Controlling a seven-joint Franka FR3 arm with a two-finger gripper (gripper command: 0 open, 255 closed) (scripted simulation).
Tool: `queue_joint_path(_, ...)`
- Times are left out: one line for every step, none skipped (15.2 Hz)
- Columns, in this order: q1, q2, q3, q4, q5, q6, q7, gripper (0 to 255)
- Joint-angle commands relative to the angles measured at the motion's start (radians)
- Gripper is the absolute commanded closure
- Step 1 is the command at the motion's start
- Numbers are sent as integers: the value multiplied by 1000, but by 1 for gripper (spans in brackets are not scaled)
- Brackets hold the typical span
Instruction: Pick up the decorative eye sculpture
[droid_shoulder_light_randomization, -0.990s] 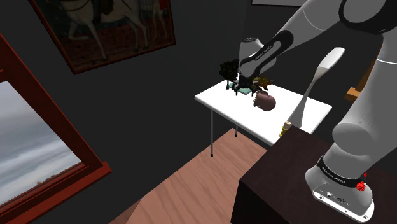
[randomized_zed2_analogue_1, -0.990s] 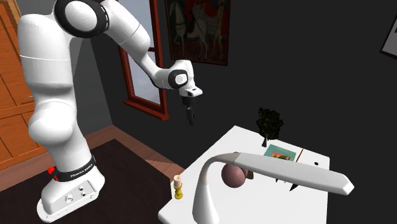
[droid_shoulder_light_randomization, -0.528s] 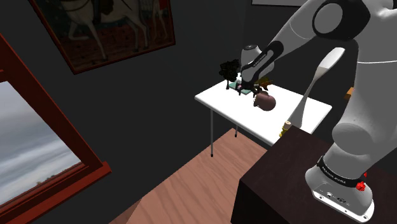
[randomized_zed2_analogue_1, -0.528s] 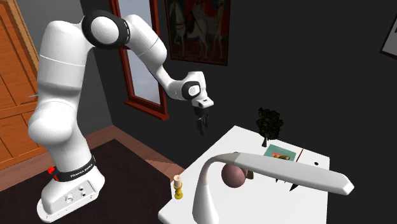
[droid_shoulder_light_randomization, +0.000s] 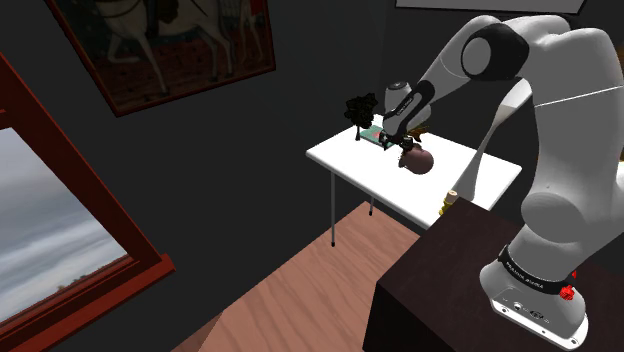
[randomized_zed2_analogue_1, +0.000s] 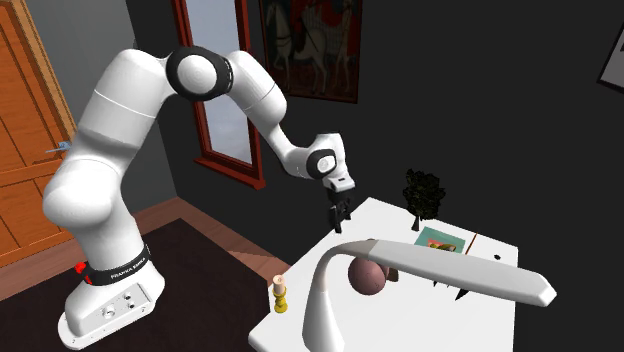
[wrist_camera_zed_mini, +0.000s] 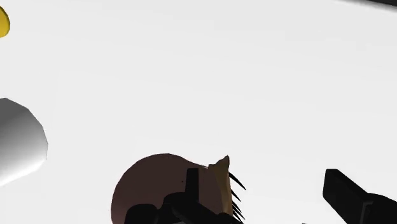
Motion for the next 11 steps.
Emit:
queue_joint_path(-12, 46, -22, 45, 7, 7, 28, 0)
queue_joint_path(-17, 72, -32, 69, 12, 11, 42, 0)
queue_joint_path(-23, 98, -42, 94, 17, 14, 56, 0)
queue_joint_path(-29, 121, -50, 116, 21, 16, 68, 0)
queue_joint_path(-28, 132, -51, 120, 21, 24, 70, 0)
queue_joint_path(-28, 144, -52, 124, 20, 31, 73, 0)
queue_joint_path(-28, 156, -52, 129, 20, 38, 75, 0)
queue_joint_path(-28, 167, -53, 133, 20, 45, 77, 0)
queue_joint_path(-28, 179, -54, 138, 19, 52, 80, 0)
queue_joint_path(-28, 191, -54, 143, 19, 58, 82, 0)
queue_joint_path(-27, 203, -55, 149, 18, 65, 85, 0)
